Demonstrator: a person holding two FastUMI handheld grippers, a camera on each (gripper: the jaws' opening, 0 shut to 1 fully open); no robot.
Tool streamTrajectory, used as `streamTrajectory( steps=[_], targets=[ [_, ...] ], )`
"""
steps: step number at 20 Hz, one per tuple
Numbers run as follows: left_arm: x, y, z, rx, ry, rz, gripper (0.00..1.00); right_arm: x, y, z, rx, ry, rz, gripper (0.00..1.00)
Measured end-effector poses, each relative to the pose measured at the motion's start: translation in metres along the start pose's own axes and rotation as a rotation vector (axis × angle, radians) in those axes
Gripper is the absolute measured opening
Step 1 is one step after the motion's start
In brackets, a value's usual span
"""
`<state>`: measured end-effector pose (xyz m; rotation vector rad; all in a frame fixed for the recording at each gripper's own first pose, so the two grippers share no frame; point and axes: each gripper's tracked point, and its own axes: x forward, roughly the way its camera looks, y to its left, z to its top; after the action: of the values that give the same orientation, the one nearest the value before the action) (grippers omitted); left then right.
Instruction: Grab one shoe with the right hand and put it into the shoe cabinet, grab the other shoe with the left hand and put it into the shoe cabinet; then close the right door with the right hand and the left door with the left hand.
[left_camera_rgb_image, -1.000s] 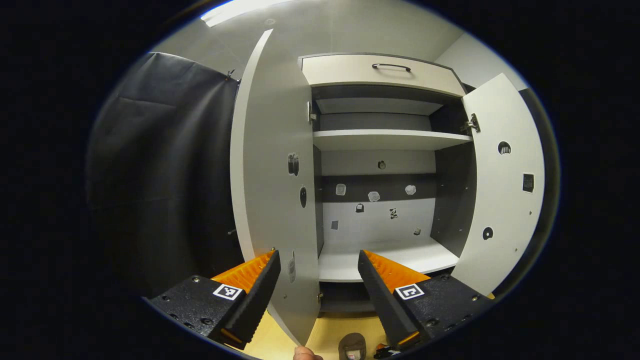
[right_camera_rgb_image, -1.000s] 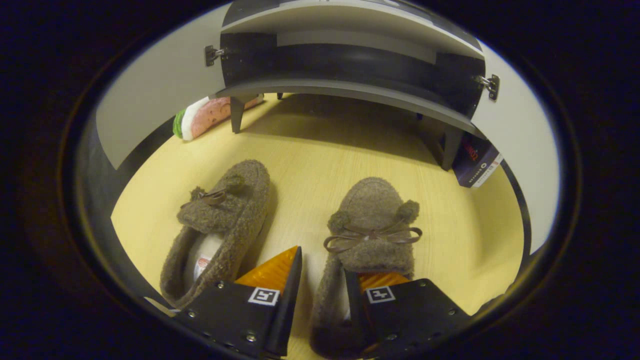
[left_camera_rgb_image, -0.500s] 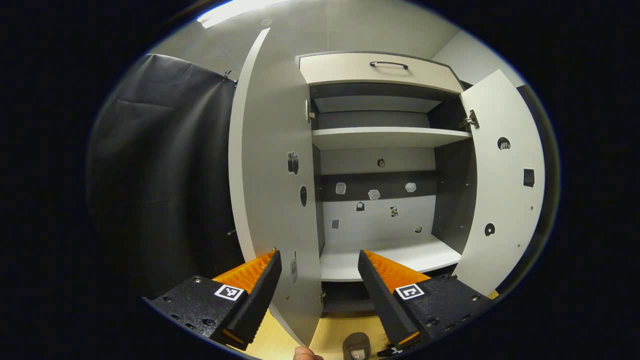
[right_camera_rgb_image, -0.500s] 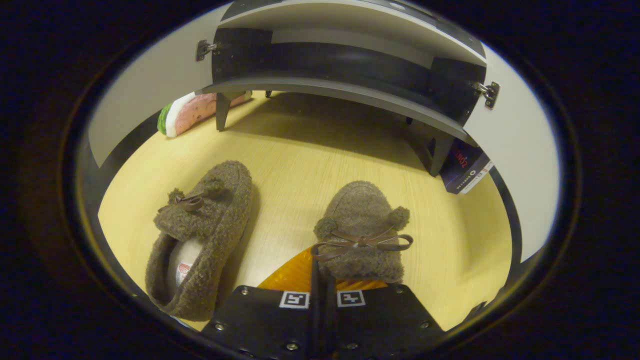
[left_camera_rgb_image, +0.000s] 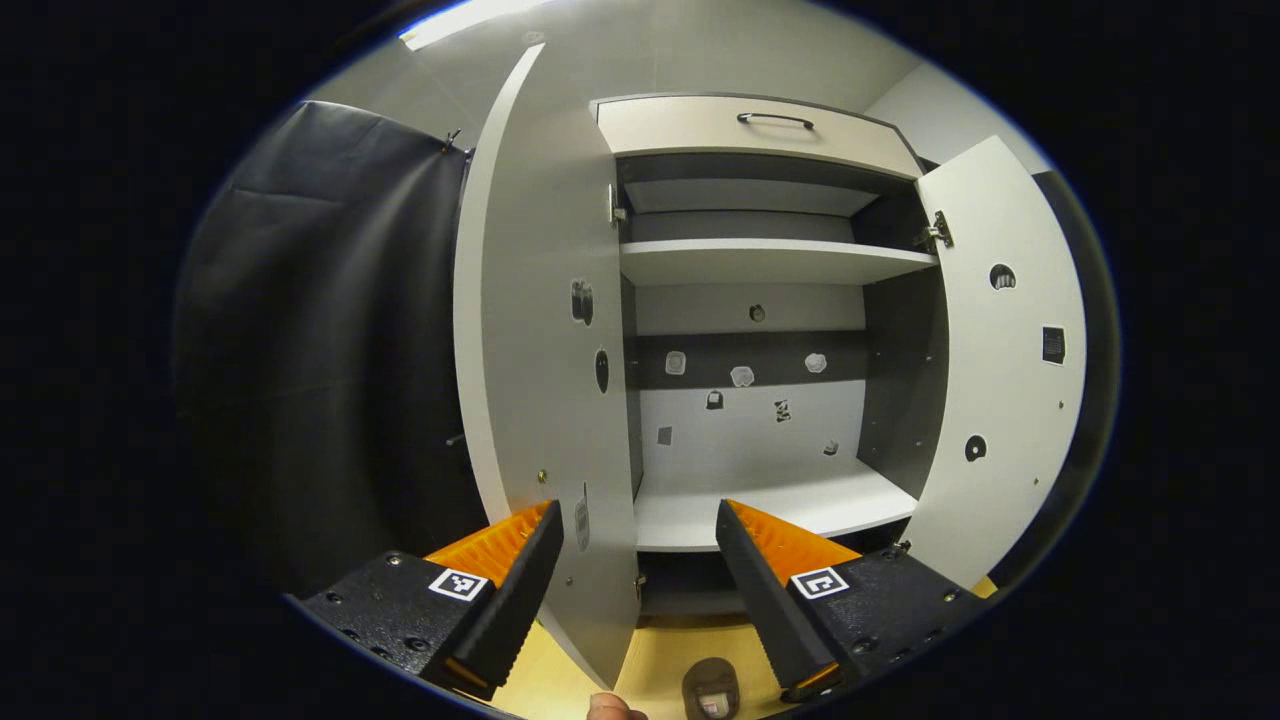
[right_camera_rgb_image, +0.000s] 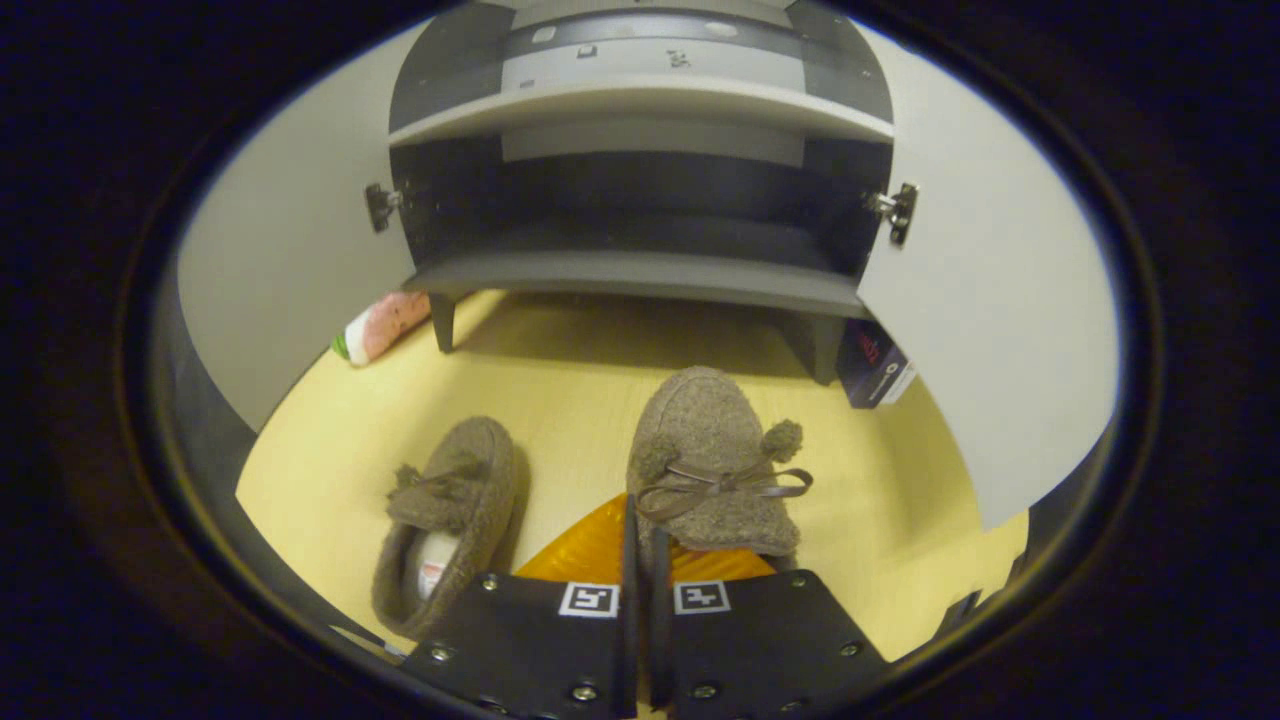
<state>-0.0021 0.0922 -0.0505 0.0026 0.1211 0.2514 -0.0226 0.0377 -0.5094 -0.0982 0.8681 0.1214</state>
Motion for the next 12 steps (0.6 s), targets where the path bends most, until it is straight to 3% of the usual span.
streamTrajectory(
  steps=[4, 9, 11, 12],
  targets=[
    [0.001, -0.001, -0.008, -0.005, 0.010, -0.007, 0.95, -0.033, -0.004, 0.065, -0.011, -0.124, -0.001, 0.06],
    [0.002, -0.003, -0.014, -0.022, 0.021, -0.016, 0.95, -0.069, -0.005, 0.176, -0.033, -0.301, 0.000, 0.10],
    [0.003, -0.002, -0.014, -0.022, 0.018, -0.017, 0.95, -0.073, -0.005, 0.220, -0.022, -0.351, 0.008, 0.06],
    [0.003, -0.002, -0.014, -0.023, 0.017, -0.019, 0.95, -0.071, -0.008, 0.243, -0.026, -0.376, 0.005, 0.10]
  ],
)
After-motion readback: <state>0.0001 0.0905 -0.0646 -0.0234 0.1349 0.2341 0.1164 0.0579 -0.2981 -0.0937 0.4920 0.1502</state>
